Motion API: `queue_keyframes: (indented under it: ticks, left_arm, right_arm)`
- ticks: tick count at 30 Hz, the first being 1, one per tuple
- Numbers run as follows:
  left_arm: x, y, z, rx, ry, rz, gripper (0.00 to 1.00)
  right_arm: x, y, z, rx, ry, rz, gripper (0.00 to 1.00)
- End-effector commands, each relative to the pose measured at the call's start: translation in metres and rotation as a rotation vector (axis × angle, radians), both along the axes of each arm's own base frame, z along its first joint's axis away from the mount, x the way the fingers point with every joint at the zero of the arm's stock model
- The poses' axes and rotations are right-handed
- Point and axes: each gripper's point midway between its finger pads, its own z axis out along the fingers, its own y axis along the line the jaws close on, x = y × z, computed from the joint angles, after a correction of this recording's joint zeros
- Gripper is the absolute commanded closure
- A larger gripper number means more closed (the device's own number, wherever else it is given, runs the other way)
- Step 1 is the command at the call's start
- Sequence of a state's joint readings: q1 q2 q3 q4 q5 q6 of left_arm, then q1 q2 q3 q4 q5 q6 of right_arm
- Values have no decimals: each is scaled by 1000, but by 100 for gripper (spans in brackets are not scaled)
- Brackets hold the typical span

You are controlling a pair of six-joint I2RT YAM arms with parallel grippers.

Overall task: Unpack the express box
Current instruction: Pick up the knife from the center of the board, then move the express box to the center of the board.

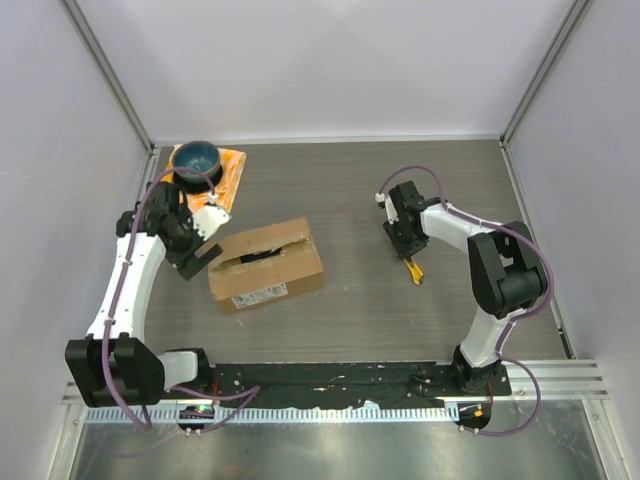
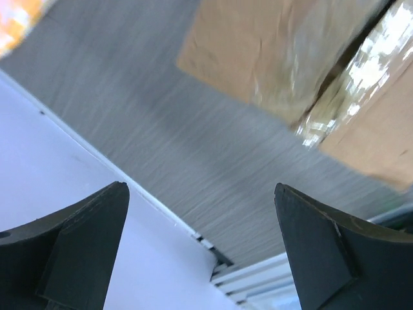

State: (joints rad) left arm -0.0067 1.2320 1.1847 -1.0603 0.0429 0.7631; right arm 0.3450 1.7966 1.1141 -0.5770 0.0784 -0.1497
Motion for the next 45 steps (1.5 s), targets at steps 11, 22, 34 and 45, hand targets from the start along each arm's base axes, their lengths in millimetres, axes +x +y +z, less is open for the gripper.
queue_keyframes:
  ticks: [11, 22, 34, 45]
  left_arm:
    - [-50, -16, -75, -109, 44, -434, 0]
    - [-121, -89, -75, -443, 216, -653, 0]
    - [-185, -184, -22, -659, 523, -929, 0]
    - [-139, -183, 49, -562, 306, -779, 0]
  right_arm:
    - [-32, 62, -22, 315, 98, -86, 99]
    - [-18, 100, -6, 384, 41, -89, 99]
    - [-10, 68, -2, 236, -51, -139, 99]
    - [-21, 64, 97, 296, -294, -86, 99]
